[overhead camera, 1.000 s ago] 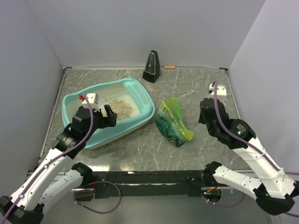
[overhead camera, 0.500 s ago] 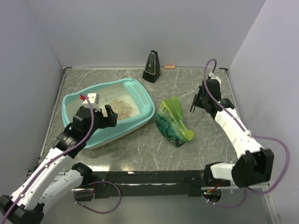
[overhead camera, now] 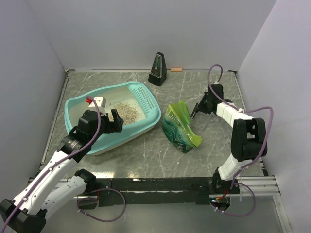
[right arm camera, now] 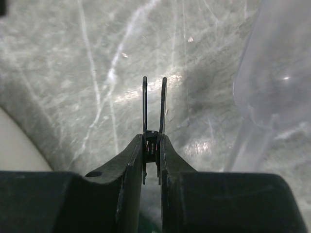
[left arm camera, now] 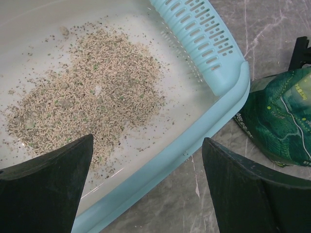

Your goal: Fill the litter box with clean litter

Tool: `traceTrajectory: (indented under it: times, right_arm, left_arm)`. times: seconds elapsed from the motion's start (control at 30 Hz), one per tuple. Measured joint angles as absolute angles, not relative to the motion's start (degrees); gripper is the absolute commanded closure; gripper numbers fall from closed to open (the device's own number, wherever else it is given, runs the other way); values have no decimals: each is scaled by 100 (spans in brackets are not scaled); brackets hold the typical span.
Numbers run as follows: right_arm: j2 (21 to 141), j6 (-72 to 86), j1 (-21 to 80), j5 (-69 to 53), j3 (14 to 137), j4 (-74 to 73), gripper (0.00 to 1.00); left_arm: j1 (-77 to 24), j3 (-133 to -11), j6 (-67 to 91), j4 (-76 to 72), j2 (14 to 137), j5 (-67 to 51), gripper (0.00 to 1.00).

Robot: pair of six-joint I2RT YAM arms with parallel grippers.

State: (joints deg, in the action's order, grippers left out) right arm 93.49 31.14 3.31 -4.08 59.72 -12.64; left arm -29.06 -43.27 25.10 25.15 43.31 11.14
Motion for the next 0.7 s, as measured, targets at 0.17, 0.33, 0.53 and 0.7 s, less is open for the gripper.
traceTrajectory:
  times: [0.17, 0.33, 0.53, 0.7]
  right_arm:
    - [9769, 3175, 331, -499, 5972, -1168, 61]
    - [9760, 3164, 331, -340, 5975, -1153, 39]
    - [9548, 3114, 331, -257, 5972, -1223, 23]
    - [8783, 3098, 331, -307, 5822, -1317, 21]
  left_arm:
    - [-2906, -4327, 2510, 2517, 4351, 1116, 3]
    - [-2891, -4327, 2510, 2517, 4370, 1116, 3]
    - [-2880, -4327, 2510, 2517, 4383, 1114, 3]
    - [-2880, -4327, 2510, 2517, 4410, 1087, 3]
